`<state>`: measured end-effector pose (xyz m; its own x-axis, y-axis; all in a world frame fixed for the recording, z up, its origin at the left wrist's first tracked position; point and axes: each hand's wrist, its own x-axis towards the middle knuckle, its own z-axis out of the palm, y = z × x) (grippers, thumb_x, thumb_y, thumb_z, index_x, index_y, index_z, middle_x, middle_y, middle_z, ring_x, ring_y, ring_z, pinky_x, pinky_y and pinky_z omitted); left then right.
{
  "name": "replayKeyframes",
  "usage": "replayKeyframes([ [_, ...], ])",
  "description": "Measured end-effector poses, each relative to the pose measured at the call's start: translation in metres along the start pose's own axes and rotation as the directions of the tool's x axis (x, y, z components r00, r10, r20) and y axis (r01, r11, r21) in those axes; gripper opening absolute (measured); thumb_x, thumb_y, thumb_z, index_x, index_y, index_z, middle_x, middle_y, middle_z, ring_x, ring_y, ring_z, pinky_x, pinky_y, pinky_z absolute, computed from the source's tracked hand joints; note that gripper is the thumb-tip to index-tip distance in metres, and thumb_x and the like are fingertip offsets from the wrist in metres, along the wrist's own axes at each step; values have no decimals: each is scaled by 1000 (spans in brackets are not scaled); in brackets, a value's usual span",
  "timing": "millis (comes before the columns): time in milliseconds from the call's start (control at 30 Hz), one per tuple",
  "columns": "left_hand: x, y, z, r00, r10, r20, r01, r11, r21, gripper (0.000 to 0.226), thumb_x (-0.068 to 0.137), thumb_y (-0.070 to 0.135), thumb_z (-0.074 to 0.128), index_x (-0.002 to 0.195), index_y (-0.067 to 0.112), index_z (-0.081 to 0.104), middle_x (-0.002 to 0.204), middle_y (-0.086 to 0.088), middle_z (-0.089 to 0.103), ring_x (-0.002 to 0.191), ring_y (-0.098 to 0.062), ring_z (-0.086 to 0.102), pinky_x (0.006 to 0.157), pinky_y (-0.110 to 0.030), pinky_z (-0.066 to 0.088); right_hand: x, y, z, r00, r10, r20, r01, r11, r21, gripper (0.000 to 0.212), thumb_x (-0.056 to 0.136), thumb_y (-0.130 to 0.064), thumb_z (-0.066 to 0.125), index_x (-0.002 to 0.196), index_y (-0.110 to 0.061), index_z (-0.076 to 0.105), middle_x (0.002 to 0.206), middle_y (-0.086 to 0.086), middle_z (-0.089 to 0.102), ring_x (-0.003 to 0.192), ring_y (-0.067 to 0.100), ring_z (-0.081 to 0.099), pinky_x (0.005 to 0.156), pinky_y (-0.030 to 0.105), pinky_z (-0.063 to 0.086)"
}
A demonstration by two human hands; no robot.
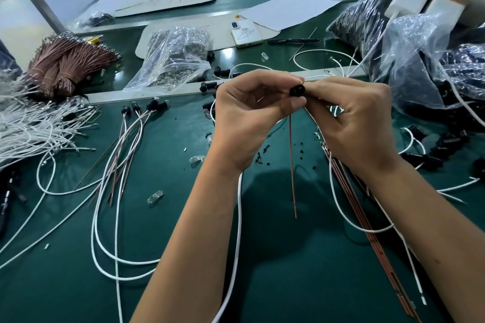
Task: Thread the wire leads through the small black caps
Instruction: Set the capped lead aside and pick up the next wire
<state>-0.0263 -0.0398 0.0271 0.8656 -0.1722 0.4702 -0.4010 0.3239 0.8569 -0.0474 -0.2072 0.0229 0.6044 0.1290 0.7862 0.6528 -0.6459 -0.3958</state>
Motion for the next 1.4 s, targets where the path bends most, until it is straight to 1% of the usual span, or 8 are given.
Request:
replayKeyframes([
  [400,0,-7,1,999,11,-39,-11,1000,-15,32,70,-21,75,90,3,71,89,-9,73,86,-20,69,84,-31,55,0,4,3,1000,8,26,-8,1000,-5,15,98,-10,70,108,-8,81,96,-5,76,85,9,70,77,24,55],
  [567,0,-12,1,997,-47,-62,45,998,-41,31,72,-21,75,95,-1,70,90,-13,71,85,-20,67,87,-35,56,0,4,5,995,90,36,-90,996,-15,11,94,-13,74,101,-6,79,92,0,77,82,13,70,76,33,58],
  [867,1,-13,0,991,-110,-82,107,993,-40,33,77,-13,76,104,6,72,88,0,74,82,-12,67,85,-28,57,0,5,6,993,110,37,-113,991,71,11,96,-12,74,104,-7,80,94,-7,74,84,2,68,73,18,51],
  [933,1,-13,1,988,-121,-93,120,993,-16,28,79,-10,76,104,4,74,85,0,74,79,-10,67,83,-26,57,1,6,6,992,109,59,-113,991,70,10,97,-11,73,101,-7,80,89,-7,73,80,3,66,71,21,52],
  [1033,1,-13,2,985,-125,-120,127,992,7,21,81,-8,76,100,1,74,81,-2,74,77,-12,67,81,-28,56,-1,6,8,987,142,68,-147,986,76,10,97,-11,71,97,-5,79,87,-1,73,75,14,67,66,37,57],
  [1133,1,-13,2,968,-196,-156,189,980,-59,19,82,-7,75,98,2,75,83,-7,75,78,-15,69,80,-27,57,-1,5,9,979,186,76,-194,975,109,13,99,-14,69,94,-5,76,83,0,71,71,18,65,62,44,56],
  [1267,-1,-15,8,924,-318,-212,287,944,-166,14,84,-5,73,97,1,74,81,-8,73,73,-13,67,71,-21,55,-1,6,11,957,262,128,-282,944,174,13,98,-17,68,87,-13,75,68,-10,63,57,8,58,57,25,45],
  [1400,-1,-17,11,890,-385,-243,337,916,-217,12,84,-6,72,90,4,74,78,-5,75,68,-10,68,67,-20,54,0,11,10,906,351,238,-402,890,214,13,95,-20,69,85,-14,74,62,-5,58,52,12,52,54,27,43],
])
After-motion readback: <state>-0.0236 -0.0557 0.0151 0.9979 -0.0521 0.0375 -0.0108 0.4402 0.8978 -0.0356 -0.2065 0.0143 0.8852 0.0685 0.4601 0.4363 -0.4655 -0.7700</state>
